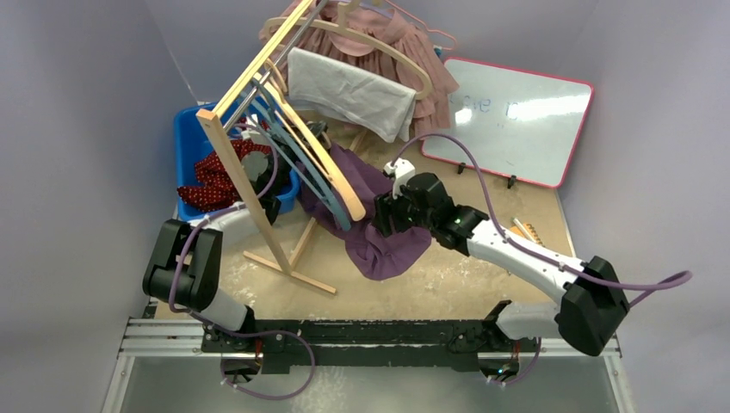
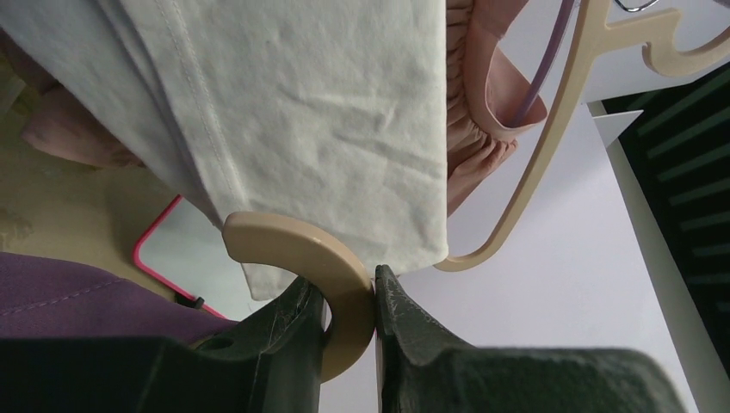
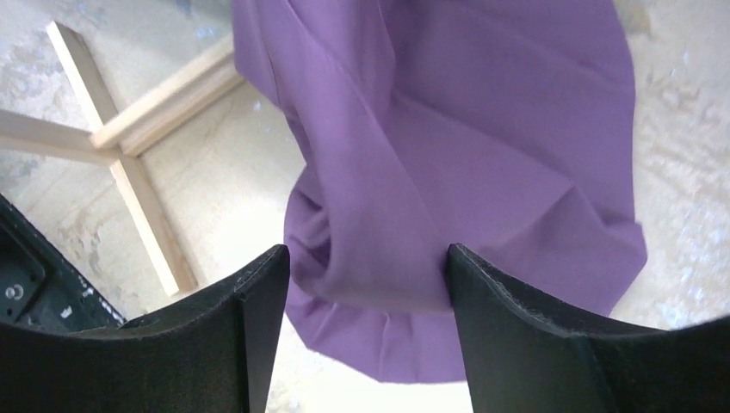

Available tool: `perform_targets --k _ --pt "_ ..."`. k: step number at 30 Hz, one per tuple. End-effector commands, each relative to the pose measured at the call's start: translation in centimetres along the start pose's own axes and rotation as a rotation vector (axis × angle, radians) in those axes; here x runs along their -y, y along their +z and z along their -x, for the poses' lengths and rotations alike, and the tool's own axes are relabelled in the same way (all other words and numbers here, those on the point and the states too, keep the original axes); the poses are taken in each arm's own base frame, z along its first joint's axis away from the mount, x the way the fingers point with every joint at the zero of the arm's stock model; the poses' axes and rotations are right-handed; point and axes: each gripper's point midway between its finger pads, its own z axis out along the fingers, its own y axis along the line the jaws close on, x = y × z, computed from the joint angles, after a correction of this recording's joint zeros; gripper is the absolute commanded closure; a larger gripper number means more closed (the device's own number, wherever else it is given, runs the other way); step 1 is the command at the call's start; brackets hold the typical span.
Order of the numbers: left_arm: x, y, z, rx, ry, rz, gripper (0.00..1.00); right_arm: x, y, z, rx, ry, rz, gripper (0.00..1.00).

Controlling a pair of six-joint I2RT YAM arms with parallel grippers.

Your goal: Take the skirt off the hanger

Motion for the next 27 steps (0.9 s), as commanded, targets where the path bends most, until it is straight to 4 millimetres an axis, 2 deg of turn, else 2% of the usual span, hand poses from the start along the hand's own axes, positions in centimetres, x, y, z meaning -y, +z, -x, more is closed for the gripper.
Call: perform_targets --k 1,6,11,12,14,15,18,22,27 --pt "4.9 0.3 1.6 0.064 -0.026 -0.119 1.0 -0.5 -0.7 -1.7 -0.001 0.096 0.02 0.3" --pt "6.1 0.6 1.8 0.061 -0.031 -0.145 1.0 -0.2 0.1 -2.8 -0.005 0.159 0.001 0.33" --pt "6.6 1.1 2.3 0.065 -0.012 -0.147 1.0 0.6 0.3 -3.7 -0.035 0.191 -0.056 0.5" --pt "6.6 1.2 2.5 0.068 -0.009 -0.143 1.0 0.7 0.1 -3.8 -0.029 0.199 -0.058 0.57" --pt "6.5 1.5 2.7 0.068 -0.01 -0.139 1.0 0.9 -0.3 -3.7 -0.001 0.216 -0.065 0.79" --pt "6.5 1.6 2.7 0.062 -0.012 -0.142 1.0 1.1 -0.6 -3.5 0.017 0.223 -0.075 0.86" --pt "6.4 1.7 3.5 0.071 -0.017 -0.148 1.0 1.8 -1.6 -2.5 0.06 0.245 -0.119 1.0" --pt "6.1 1.6 5.2 0.1 -0.04 -0.162 1.0 2.8 -3.3 -1.9 0.106 0.282 -0.182 1.0" --pt "5.7 1.3 7.4 0.129 -0.065 -0.181 1.0 5.3 -7.1 -0.6 0.255 0.381 -0.309 1.0"
